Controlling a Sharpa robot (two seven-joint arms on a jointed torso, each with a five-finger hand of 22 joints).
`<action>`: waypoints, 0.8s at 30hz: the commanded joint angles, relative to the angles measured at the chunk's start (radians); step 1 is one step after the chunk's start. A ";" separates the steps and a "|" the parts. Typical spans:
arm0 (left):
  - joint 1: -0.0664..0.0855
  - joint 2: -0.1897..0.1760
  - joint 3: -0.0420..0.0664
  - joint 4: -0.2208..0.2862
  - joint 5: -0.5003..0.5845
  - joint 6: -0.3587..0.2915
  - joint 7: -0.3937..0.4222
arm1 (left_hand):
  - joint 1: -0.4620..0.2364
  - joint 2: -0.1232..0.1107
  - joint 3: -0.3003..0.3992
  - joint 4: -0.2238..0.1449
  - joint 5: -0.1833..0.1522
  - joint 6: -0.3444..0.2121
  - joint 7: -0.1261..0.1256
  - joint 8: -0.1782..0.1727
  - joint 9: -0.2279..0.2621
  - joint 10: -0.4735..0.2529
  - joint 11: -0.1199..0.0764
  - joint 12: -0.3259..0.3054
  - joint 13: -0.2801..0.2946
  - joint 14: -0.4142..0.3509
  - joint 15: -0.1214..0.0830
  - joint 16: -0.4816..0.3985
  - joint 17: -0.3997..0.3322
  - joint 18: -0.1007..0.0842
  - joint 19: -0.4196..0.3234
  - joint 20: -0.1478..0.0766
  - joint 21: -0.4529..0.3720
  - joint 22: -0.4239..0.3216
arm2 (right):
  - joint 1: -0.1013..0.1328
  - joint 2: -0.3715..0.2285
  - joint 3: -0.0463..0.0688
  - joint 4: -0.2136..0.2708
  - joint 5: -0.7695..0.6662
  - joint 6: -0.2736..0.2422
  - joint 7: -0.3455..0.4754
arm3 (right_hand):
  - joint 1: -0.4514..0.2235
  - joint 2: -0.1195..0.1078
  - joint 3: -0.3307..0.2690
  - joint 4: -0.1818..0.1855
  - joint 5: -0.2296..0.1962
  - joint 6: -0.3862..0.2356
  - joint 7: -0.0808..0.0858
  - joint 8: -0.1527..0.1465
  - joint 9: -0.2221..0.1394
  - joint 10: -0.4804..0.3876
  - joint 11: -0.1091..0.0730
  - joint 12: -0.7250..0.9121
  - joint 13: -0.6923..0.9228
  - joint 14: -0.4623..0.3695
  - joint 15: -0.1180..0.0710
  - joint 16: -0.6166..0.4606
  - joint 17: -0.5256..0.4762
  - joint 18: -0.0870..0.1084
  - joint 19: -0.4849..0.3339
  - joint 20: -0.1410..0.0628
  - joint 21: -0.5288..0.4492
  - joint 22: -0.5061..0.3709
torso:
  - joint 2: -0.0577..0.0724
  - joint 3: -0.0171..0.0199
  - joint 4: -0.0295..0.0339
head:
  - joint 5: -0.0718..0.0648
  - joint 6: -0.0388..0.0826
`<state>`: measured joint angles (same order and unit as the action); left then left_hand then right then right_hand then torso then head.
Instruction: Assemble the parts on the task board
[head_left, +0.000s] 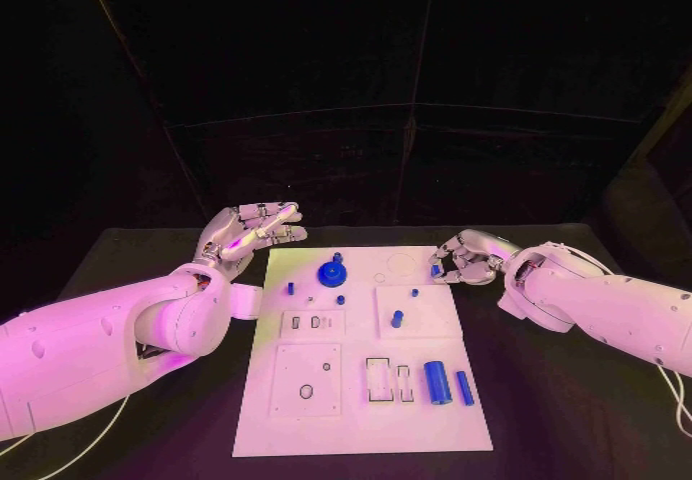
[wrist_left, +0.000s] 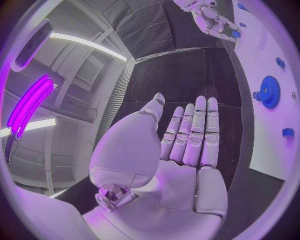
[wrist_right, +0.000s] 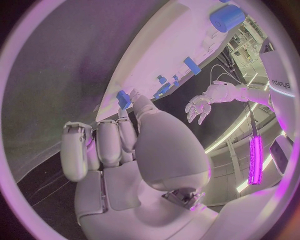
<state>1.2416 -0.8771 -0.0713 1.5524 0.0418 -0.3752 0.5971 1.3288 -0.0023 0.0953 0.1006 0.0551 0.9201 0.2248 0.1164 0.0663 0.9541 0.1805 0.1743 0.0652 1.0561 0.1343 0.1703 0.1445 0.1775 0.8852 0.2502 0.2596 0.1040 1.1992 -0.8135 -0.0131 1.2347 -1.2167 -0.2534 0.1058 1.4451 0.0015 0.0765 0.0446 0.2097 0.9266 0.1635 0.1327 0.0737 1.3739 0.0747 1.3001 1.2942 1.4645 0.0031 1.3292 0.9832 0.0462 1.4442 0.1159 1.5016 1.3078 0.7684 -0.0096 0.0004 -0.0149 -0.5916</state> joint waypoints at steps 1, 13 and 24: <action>0.001 0.001 0.001 0.000 -0.004 0.012 0.005 | -0.001 0.007 0.001 -0.005 0.000 0.005 0.003 -0.004 -0.001 -0.002 0.002 -0.005 -0.001 -0.002 0.005 -0.003 0.002 0.006 0.003 0.001 -0.004 -0.001 | 0.001 0.003 0.000 -0.003 0.000 0.012 -0.004 | 0.008 0.015 0.013 -0.007 -0.010 0.014 -0.003 0.005 0.000 0.005 -0.005 0.006 -0.001 0.012 -0.009 -0.004 0.001 -0.007 -0.001 -0.008 -0.002 0.098 | 0.000 0.0003 0.0008 | 0.000 -0.001; 0.001 -0.002 0.001 -0.001 -0.004 0.010 0.003 | 0.000 0.008 0.000 -0.007 0.000 0.005 0.003 -0.005 -0.001 -0.002 0.001 -0.005 -0.001 -0.002 0.005 -0.005 0.002 0.006 0.003 0.001 -0.004 -0.002 | 0.001 0.006 0.000 -0.006 -0.012 0.017 -0.014 | 0.011 0.013 0.018 -0.013 -0.011 0.017 -0.004 0.005 -0.001 0.006 -0.006 0.006 -0.001 0.012 -0.011 -0.005 0.000 -0.008 0.000 -0.009 -0.002 0.099 | 0.000 0.0005 0.0001 | 0.001 -0.003; 0.001 -0.002 0.001 -0.002 -0.004 0.010 0.001 | 0.000 0.008 0.000 -0.007 0.000 0.005 0.003 -0.005 -0.001 -0.002 0.001 -0.005 -0.001 -0.002 0.005 -0.005 0.002 0.006 0.003 0.001 -0.004 -0.002 | 0.000 0.009 0.000 -0.007 -0.015 0.014 -0.021 | 0.012 0.012 0.019 -0.013 -0.011 0.018 -0.004 0.005 -0.001 0.007 -0.006 0.008 0.001 0.013 -0.011 -0.004 0.001 -0.008 0.001 -0.009 -0.002 0.100 | 0.000 0.0002 -0.0006 | -0.001 -0.006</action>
<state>1.2415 -0.8792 -0.0713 1.5497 0.0418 -0.3752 0.5954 1.3287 -0.0023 0.0953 0.1007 0.0551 0.9201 0.2248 0.1164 0.0664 0.9541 0.1805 0.1743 0.0652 1.0561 0.1344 0.1704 0.1453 0.1774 0.8852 0.2502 0.2596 0.1026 1.1984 -0.8056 -0.0130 1.2271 -1.2254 -0.2436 0.0897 1.4541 0.0099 0.0886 0.0324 0.2038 0.9368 0.1615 0.1327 0.0734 1.3772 0.0714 1.3014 1.2952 1.4683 -0.0003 1.3292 0.9830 0.0462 1.4441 0.1159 1.5016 1.3076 0.7681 -0.0091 0.0004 -0.0145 -0.5976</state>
